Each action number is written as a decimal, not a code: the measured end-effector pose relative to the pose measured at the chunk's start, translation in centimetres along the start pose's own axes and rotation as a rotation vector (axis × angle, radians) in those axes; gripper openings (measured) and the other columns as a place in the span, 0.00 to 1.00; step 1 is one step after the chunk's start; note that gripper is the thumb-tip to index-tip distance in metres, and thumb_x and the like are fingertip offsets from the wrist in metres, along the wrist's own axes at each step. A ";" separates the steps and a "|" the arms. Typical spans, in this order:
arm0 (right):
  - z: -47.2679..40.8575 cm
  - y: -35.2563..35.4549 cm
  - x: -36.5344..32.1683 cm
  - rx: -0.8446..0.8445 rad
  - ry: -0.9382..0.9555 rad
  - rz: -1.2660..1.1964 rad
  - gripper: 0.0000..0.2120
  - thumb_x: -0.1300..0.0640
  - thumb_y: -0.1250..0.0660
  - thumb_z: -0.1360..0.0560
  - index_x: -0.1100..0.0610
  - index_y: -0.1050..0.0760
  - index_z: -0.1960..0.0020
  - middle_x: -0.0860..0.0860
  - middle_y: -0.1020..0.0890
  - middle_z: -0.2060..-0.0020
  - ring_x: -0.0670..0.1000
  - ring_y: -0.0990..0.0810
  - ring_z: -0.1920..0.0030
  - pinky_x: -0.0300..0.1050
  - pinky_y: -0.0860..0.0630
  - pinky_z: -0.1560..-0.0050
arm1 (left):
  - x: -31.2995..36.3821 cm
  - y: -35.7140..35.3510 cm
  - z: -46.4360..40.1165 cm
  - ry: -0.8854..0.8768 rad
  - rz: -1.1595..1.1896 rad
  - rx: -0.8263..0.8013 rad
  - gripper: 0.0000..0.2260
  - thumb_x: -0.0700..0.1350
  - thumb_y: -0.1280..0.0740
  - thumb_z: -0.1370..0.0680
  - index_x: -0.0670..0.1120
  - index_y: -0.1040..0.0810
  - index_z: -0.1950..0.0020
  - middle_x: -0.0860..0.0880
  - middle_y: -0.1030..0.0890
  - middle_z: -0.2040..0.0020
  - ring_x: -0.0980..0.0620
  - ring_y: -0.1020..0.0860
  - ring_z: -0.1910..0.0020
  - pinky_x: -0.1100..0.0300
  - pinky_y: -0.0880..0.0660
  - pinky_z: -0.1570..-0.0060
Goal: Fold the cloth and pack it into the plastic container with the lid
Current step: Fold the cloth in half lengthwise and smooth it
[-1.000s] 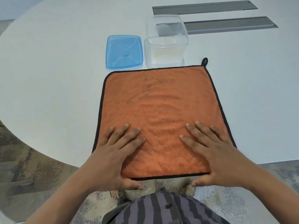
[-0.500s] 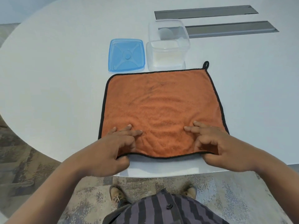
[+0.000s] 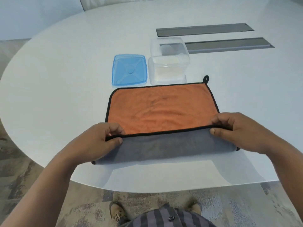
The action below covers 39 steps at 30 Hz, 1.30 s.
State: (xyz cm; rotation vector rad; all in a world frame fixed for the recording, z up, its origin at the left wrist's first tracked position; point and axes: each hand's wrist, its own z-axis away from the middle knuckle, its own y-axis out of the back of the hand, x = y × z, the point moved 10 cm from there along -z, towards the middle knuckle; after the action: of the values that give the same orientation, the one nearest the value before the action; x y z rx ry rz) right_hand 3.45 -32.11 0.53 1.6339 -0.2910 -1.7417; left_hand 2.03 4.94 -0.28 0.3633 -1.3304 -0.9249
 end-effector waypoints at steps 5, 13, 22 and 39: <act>-2.5 1.9 1.8 0.309 -0.054 -0.308 0.04 0.56 0.26 0.24 0.49 0.18 0.51 0.47 0.13 0.56 0.47 0.15 0.58 0.41 0.21 0.62 | -1.7 2.9 -1.9 0.053 0.337 0.390 0.07 0.42 0.24 0.24 0.53 0.17 0.52 0.58 0.13 0.55 0.61 0.16 0.56 0.64 0.25 0.56; -3.8 0.4 6.0 0.293 -0.191 -0.413 0.08 0.59 0.29 0.21 0.46 0.17 0.47 0.46 0.13 0.50 0.51 0.14 0.49 0.52 0.18 0.49 | -6.0 2.0 -2.8 0.257 0.473 0.340 0.15 0.46 0.20 0.27 0.51 0.20 0.43 0.49 0.12 0.56 0.47 0.13 0.56 0.55 0.19 0.57; -5.1 3.7 4.9 0.462 -0.088 -0.370 0.08 0.55 0.33 0.19 0.44 0.19 0.50 0.43 0.13 0.56 0.42 0.16 0.59 0.35 0.23 0.64 | -5.0 5.6 -4.7 0.077 0.291 0.672 0.04 0.45 0.31 0.19 0.53 0.21 0.52 0.58 0.16 0.56 0.61 0.20 0.57 0.63 0.28 0.59; -10.0 4.5 4.4 0.568 -0.098 0.267 0.07 0.49 0.42 0.18 0.49 0.28 0.49 0.50 0.19 0.58 0.56 0.22 0.57 0.52 0.26 0.57 | -3.9 5.4 -10.0 0.036 -0.212 0.624 0.05 0.48 0.45 0.15 0.50 0.35 0.49 0.51 0.25 0.63 0.48 0.27 0.65 0.53 0.35 0.66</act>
State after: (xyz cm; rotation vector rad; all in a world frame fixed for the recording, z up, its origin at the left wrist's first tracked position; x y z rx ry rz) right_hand 14.65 -35.05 -1.87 1.7860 -1.0803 -1.6178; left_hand 13.47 8.45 -1.61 1.0107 -1.5505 -0.6499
